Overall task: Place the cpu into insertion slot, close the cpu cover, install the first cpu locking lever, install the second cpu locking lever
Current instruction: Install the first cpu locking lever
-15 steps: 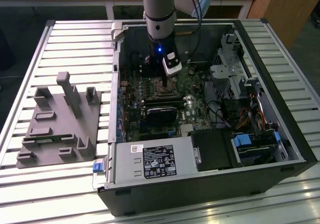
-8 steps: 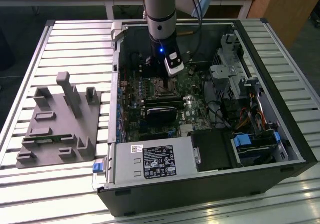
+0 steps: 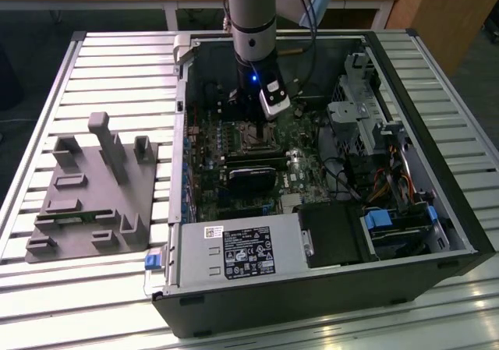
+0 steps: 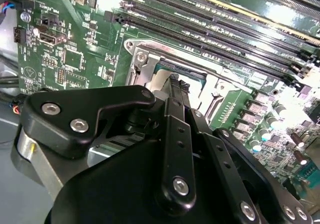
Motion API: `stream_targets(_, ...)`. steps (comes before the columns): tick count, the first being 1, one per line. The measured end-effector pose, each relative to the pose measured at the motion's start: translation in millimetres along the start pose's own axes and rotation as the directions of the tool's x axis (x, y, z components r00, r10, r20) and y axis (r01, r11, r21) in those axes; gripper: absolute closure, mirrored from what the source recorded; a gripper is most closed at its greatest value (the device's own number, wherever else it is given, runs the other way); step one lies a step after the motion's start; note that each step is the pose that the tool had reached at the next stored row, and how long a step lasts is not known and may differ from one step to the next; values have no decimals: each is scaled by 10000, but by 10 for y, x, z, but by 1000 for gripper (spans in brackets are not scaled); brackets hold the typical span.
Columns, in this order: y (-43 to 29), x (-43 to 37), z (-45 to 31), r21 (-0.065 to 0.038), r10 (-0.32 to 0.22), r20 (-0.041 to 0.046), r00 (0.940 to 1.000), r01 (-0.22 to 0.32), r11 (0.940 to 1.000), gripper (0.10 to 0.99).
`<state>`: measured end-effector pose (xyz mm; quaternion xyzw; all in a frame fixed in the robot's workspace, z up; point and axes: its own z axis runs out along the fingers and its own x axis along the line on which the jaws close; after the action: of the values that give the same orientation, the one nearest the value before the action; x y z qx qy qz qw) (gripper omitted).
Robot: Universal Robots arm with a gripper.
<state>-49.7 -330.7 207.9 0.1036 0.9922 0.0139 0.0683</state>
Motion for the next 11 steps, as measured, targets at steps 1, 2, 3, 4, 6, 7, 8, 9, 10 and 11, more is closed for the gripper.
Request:
stream_targets(1, 0, -1, -5, -2, -36, -3, 10000, 36, 10000, 980)
stream_targets(2, 0, -2, -15, -8, -65, -4, 10000, 65, 10000, 980)
stream_targets(3, 1, -5, -31, -11, -89, -5, 10000, 89, 10000, 980)
stream_targets(4, 2, -7, -52, -14, -108, -5, 9999, 108, 9999, 980)
stream_targets(6, 4, -13, -94, -19, -131, -6, 9999, 131, 9999, 980)
stream_targets(7, 5, -16, -117, -18, -137, -7, 9999, 137, 9999, 980)
stream_targets(8, 6, -19, -140, -18, -141, -7, 9999, 141, 9999, 980)
stream_targets(9, 7, -22, -162, -21, -144, -5, 9999, 144, 9999, 980)
stream_targets(10, 7, -25, -181, -20, -145, -6, 9999, 145, 9999, 980)
stream_targets(11, 8, -27, -198, -21, -147, -5, 9999, 147, 9999, 980)
